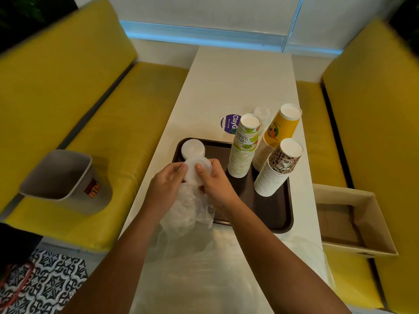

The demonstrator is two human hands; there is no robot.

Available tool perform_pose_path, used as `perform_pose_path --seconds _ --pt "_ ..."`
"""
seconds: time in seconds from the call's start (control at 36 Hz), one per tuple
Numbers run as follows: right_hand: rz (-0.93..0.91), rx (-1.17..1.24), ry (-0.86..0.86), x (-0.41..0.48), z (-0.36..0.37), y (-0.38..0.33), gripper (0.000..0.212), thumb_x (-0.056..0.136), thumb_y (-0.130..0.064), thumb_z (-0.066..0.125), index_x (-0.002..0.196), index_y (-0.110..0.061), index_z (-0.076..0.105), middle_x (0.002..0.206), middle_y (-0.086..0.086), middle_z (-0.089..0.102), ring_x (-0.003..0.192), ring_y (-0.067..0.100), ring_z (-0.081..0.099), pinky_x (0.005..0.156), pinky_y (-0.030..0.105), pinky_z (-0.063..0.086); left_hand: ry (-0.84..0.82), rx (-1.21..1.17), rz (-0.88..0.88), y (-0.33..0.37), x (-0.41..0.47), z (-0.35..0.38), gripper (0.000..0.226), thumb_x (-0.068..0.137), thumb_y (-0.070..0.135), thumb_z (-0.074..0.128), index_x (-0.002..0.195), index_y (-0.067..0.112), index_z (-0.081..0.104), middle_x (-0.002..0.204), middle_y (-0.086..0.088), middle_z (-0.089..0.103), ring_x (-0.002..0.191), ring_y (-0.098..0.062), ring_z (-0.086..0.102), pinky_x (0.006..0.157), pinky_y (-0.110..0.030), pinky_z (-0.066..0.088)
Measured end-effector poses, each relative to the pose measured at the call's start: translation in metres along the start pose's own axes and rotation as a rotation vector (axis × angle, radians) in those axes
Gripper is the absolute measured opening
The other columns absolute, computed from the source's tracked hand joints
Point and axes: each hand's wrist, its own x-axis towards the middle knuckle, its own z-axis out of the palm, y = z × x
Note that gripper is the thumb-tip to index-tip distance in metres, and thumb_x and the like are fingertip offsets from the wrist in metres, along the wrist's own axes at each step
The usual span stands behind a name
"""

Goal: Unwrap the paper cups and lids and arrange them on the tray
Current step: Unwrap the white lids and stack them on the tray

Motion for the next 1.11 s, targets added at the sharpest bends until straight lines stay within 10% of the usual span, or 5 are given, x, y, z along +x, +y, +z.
perform_pose_path --seconds 0.14,0.42,0.89,1.11 --pt "-0.165 -0.280 0.057 0.002 0.003 -0.001 0.046 0.106 -0.033 0.059 0.146 -0.023 0.039 0.146 0.004 0.044 0.133 0.020 0.051 0.113 0.035 0.047 0.050 0.025 0.017 0.002 0.000 0.001 0.014 0.097 0.045 0.068 0.109 0.038 0.066 0.103 0.019 0.070 0.096 -0.003 0.067 0.074 -0.017 0.053" --pt "-0.303 -0.623 -0.213 0.007 -0.012 0.001 0.091 0.095 -0.035 0.075 0.165 -0.017 0.021 0.154 -0.002 0.028 0.137 0.008 0.034 0.113 0.019 0.034 0.061 -0.098 -0.101 -0.008 0.008 0.000 0.006 0.095 0.041 0.072 0.098 0.035 0.072 0.103 0.007 0.074 0.102 -0.018 0.069 0.088 -0.042 0.062" --pt "-0.217 -0.725 -0.012 0.038 -0.009 0.029 0.090 0.083 -0.043 0.081 0.156 -0.020 0.033 0.142 -0.001 0.040 0.127 0.021 0.048 0.105 0.039 0.049 -0.031 -0.015 -0.230 -0.027 0.012 -0.016 0.031 0.095 0.049 0.069 0.123 0.035 0.071 0.113 0.008 0.076 0.110 -0.014 0.069 0.097 -0.039 0.058" --pt "-0.101 -0.941 0.077 0.056 0.003 0.059 0.082 0.080 -0.049 0.081 0.144 -0.018 0.041 0.138 0.003 0.036 0.126 0.027 0.033 0.105 0.043 0.044 0.100 0.224 -0.212 -0.044 0.013 -0.033 0.022 0.098 0.033 0.070 0.117 0.023 0.074 0.105 0.008 0.069 0.095 -0.010 0.063 0.070 -0.021 0.049"
